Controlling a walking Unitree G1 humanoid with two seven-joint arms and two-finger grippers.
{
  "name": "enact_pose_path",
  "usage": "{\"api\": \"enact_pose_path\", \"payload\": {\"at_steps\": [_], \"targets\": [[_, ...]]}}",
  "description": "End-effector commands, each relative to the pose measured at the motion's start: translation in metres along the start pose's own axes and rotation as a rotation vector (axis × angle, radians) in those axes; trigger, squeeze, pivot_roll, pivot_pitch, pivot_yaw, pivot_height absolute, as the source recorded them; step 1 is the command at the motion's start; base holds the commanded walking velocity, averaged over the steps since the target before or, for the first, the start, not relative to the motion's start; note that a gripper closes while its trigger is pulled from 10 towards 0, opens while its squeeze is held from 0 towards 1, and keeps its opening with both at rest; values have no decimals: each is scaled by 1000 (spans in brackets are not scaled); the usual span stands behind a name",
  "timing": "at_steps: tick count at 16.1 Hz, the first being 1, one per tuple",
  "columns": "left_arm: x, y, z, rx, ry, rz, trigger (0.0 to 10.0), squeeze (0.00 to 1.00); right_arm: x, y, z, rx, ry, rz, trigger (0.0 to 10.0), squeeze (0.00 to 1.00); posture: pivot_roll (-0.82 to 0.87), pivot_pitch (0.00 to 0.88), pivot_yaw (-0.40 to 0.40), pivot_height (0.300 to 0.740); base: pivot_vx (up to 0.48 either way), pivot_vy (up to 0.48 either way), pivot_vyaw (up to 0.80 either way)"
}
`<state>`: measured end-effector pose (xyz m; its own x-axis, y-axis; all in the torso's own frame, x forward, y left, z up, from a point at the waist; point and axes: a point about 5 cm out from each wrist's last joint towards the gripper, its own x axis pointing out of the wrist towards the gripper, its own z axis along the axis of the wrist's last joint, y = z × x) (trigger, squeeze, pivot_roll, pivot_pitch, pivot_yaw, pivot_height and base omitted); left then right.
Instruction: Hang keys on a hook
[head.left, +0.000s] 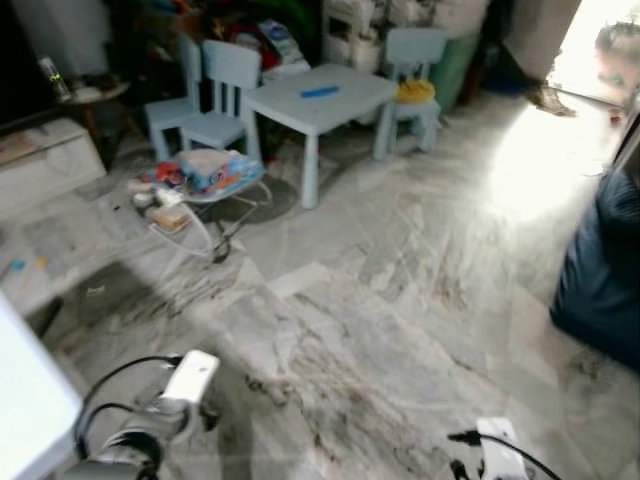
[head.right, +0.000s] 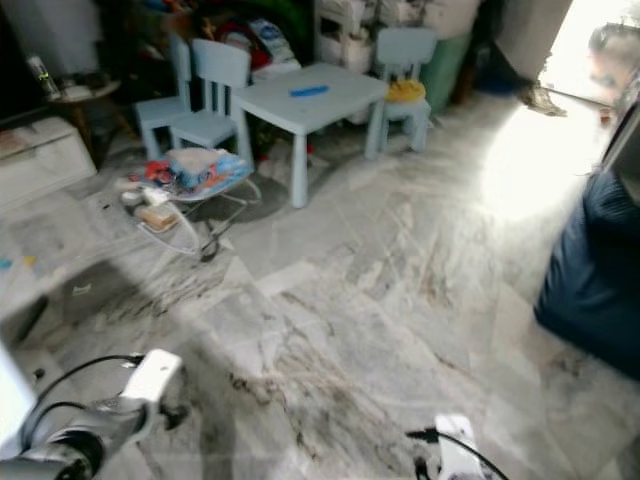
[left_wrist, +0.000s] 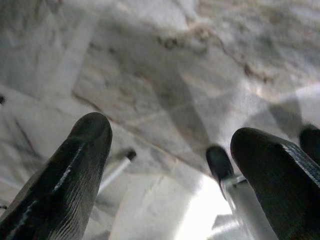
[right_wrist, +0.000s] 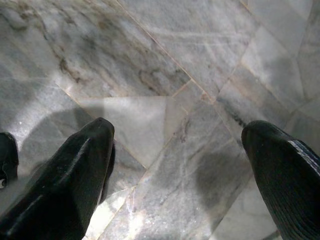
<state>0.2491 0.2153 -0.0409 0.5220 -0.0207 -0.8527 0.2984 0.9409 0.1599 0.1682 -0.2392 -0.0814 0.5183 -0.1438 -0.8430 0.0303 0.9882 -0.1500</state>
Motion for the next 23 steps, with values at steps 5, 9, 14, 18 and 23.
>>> {"api": "enact_pose_path", "payload": {"at_steps": [5,9,14,18,23], "targets": [[2,-9,9,15,-22,-27,10000,0,-1,-10,-3,-1,15,-26,10000,0,3,0,-26,740,262,0,0],[2,-11,9,6,-23,-27,10000,0,-2,-11,-5,22,29,-22,10000,0,-4,0,-46,740,193,0,0],[3,-15,11,-21,-29,-21,10000,0,-2,-15,-4,51,30,-17,10000,0,-22,0,-73,740,0,0,0],[3,-18,14,-28,-30,-23,10000,0,-2,-19,-3,93,36,-42,10000,0,-23,0,-76,740,0,0,0],[3,-17,15,-30,-27,-14,10000,0,-2,-18,-5,128,59,-44,10000,0,-19,0,-72,740,0,0,0]]}}
